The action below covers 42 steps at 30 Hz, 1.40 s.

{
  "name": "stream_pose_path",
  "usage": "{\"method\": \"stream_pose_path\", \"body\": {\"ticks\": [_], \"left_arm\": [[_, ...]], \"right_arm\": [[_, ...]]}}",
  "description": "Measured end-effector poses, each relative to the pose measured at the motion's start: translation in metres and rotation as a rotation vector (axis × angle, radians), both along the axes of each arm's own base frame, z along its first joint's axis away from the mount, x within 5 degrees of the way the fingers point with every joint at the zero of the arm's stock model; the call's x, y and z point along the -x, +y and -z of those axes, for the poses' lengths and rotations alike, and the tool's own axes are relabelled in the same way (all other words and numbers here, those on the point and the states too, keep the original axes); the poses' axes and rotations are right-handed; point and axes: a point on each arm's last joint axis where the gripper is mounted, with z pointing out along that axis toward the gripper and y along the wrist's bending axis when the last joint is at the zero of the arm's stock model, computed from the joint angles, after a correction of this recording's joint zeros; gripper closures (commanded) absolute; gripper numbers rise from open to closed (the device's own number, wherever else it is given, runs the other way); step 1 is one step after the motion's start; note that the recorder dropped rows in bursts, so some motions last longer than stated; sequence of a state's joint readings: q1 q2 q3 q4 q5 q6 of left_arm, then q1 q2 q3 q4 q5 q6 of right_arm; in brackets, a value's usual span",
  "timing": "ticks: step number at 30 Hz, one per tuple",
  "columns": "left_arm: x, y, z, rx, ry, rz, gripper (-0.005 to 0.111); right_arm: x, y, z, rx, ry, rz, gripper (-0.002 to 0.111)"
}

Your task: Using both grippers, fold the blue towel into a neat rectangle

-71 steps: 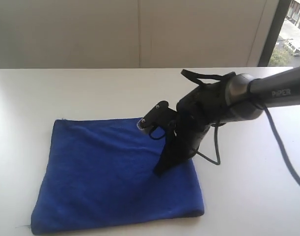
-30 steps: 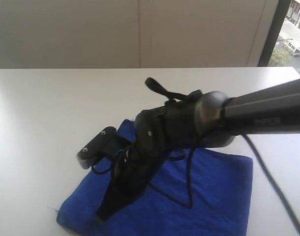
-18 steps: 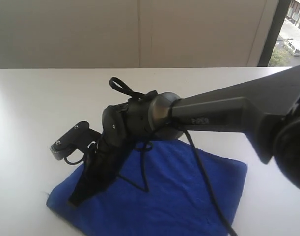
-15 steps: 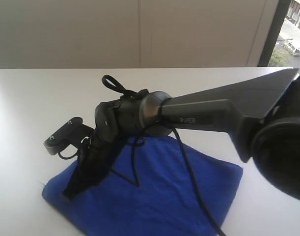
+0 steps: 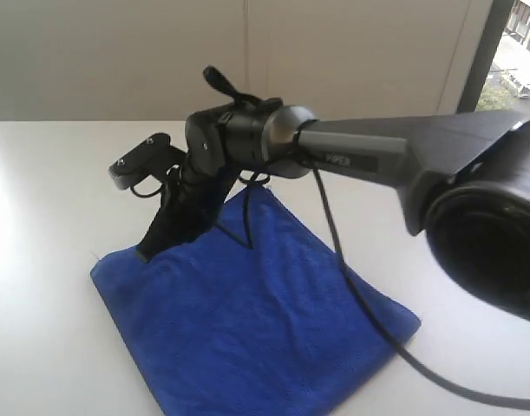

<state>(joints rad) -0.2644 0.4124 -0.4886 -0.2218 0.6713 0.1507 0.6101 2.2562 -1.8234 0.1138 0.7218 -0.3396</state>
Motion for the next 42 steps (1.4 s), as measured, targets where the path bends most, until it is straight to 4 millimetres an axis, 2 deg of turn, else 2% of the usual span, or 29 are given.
{"method": "stream_pose_path", "body": {"ticks": [2, 4, 7, 11, 19, 25, 29, 35, 42], "left_arm": [[0.0, 0.0, 0.0, 0.0, -0.001, 0.0, 0.107], [0.0, 0.0, 0.0, 0.0, -0.001, 0.0, 0.107], [0.0, 0.0, 0.0, 0.0, -0.001, 0.0, 0.107], [0.0, 0.0, 0.0, -0.002, -0.005, 0.002, 0.107], [-0.001, 0.0, 0.0, 0.001, -0.017, -0.001, 0.107], [-0.002, 0.0, 0.001, 0.006, -0.018, -0.002, 0.107], [-0.002, 0.0, 0.001, 0.009, -0.02, -0.002, 0.107], [-0.002, -0.001, 0.001, 0.017, -0.017, -0.002, 0.107], [-0.001, -0.001, 0.001, 0.021, -0.016, -0.001, 0.107]], "right_arm": [[0.001, -0.012, -0.015, 0.027, -0.025, 0.014, 0.108], [0.0, -0.031, -0.018, 0.069, -0.021, 0.046, 0.108], [0.0, -0.068, 0.004, 0.139, 0.054, 0.111, 0.108], [0.007, -0.105, 0.038, 0.204, 0.142, 0.167, 0.108], [0.01, -0.131, 0.048, 0.143, 0.123, 0.286, 0.108], [0.008, -0.163, 0.05, 0.173, 0.124, 0.419, 0.108], [0.014, -0.184, 0.051, 0.193, 0.139, 0.49, 0.108], [0.032, -0.208, 0.05, 0.225, 0.168, 0.546, 0.108], [0.074, -0.223, 0.045, 0.284, 0.241, 0.564, 0.108]]}}
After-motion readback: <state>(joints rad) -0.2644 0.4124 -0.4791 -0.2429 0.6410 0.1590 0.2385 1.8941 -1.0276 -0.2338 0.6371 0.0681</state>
